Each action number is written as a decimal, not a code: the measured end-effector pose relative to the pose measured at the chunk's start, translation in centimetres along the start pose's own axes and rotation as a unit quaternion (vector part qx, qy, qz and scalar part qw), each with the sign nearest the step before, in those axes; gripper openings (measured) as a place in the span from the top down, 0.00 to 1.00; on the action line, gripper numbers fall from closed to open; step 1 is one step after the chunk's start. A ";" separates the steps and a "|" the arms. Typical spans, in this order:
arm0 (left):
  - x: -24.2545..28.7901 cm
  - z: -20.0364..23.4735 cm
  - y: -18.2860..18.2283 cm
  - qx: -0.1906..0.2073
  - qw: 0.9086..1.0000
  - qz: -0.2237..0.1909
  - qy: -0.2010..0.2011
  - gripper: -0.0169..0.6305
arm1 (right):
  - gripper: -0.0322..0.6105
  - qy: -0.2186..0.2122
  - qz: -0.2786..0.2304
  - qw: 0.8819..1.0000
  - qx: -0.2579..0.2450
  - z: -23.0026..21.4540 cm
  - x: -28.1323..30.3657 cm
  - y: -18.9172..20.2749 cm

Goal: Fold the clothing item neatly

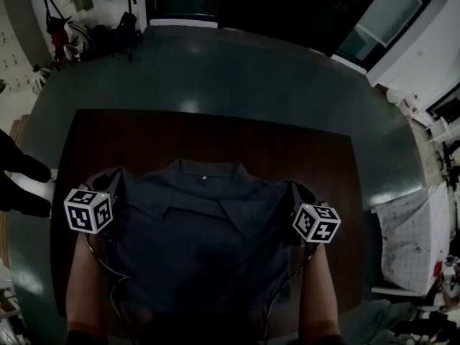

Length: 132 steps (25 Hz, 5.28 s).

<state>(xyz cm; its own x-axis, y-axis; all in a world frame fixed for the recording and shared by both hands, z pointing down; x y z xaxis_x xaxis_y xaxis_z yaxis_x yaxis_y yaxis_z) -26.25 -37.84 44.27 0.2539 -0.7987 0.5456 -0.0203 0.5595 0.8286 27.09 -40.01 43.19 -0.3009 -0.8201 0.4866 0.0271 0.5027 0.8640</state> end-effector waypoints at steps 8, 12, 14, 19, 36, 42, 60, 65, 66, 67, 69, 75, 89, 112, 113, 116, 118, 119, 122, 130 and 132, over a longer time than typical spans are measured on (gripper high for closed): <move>2.7 2.8 0.6 -0.025 0.998 0.047 -0.015 0.95 | 0.92 0.014 0.052 0.998 0.016 -2.2 3.2 0.9; 2.8 2.7 0.9 -0.021 0.999 0.041 -0.002 0.95 | 0.85 -0.008 0.058 0.998 0.022 -2.2 3.9 1.1; 2.6 2.7 1.3 -0.024 0.999 0.036 0.006 0.93 | 0.83 -0.005 0.060 0.998 0.015 -2.2 4.0 1.2; 1.2 3.0 1.7 -0.004 0.998 0.053 0.014 0.81 | 0.80 -0.006 0.047 0.998 0.040 -2.6 4.0 1.1; -7.3 -5.7 6.5 -0.029 0.997 0.002 0.069 0.81 | 0.74 -0.097 0.038 0.994 -0.040 9.2 -3.3 2.5; -4.6 -10.7 6.8 -0.048 0.992 0.034 0.116 0.77 | 0.59 -0.055 0.113 0.990 -0.064 13.6 -2.4 6.5; 3.0 -12.7 4.5 -0.032 0.983 0.138 0.114 0.77 | 0.91 0.062 0.188 0.977 -0.074 13.8 0.7 5.2; 4.7 -13.1 4.3 -0.015 0.979 0.159 0.126 0.77 | 0.91 0.023 0.219 0.974 -0.057 14.2 2.0 5.5; 4.9 -13.2 4.3 -0.013 0.978 0.162 0.128 0.77 | 0.91 0.021 0.222 0.973 -0.053 14.2 2.2 5.6; 5.2 -13.4 4.2 -0.012 0.978 0.165 0.128 0.77 | 0.91 0.019 0.223 0.973 -0.051 14.2 2.4 5.6; 5.7 -13.5 3.8 -0.009 0.978 0.168 0.128 0.77 | 0.91 0.014 0.217 0.975 -0.045 14.4 2.8 5.3; 7.7 -13.0 0.8 -0.006 0.983 0.134 0.126 0.77 | 0.91 0.010 0.182 0.983 -0.035 14.4 5.2 3.3; 7.3 -12.1 -1.9 -0.004 0.990 0.080 0.118 0.77 | 0.85 -0.002 0.048 0.998 -0.038 13.4 7.4 0.4; -18.2 -20.5 3.1 0.001 0.967 -0.239 0.091 0.96 | 0.97 -0.006 -0.227 0.974 -0.014 21.0 -16.6 1.7; -18.9 -20.9 3.3 0.001 0.967 -0.241 0.088 0.96 | 0.97 -0.011 -0.236 0.971 -0.022 21.4 -17.4 1.8; -21.1 -22.2 4.7 0.011 0.966 -0.246 0.079 0.96 | 0.97 -0.030 -0.263 0.963 -0.044 22.9 -20.0 2.6; -22.8 -23.5 5.8 0.017 0.965 -0.251 0.073 0.96 | 0.97 -0.045 -0.275 0.959 -0.043 23.7 -22.2 3.2; -23.9 -24.3 6.3 0.017 0.964 -0.255 0.071 0.96 | 0.97 -0.055 -0.278 0.958 -0.038 23.9 -23.4 3.5; -27.1 -27.6 8.3 0.026 0.961 -0.268 0.069 0.96 | 0.97 -0.083 -0.286 0.955 -0.021 24.1 -27.7 5.2; -35.3 -36.8 14.8 0.036 0.954 -0.292 0.061 0.96 | 0.97 -0.089 -0.288 0.953 -0.030 21.4 -39.6 11.3; -37.5 -38.4 16.0 0.033 0.953 -0.295 0.067 0.96 | 0.97 -0.090 -0.289 0.952 -0.038 21.1 -42.3 12.5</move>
<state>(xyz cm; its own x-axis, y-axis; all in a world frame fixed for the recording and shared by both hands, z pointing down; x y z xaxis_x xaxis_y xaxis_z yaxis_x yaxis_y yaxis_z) 1.02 9.53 32.26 0.3605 -0.9321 -0.0342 0.1047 0.0040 0.9945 20.10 6.74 30.69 -0.4450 -0.8903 -0.0965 -0.1253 -0.0448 0.9911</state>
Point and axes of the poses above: the fingertips, and each gripper's own axes: x forward along the fingers, z to its left, y out of its underside, the point moved 9 cm from there along -x, backward along the fingers, and after that the axes turned 3 degrees about -y, right-handed, at the moved point
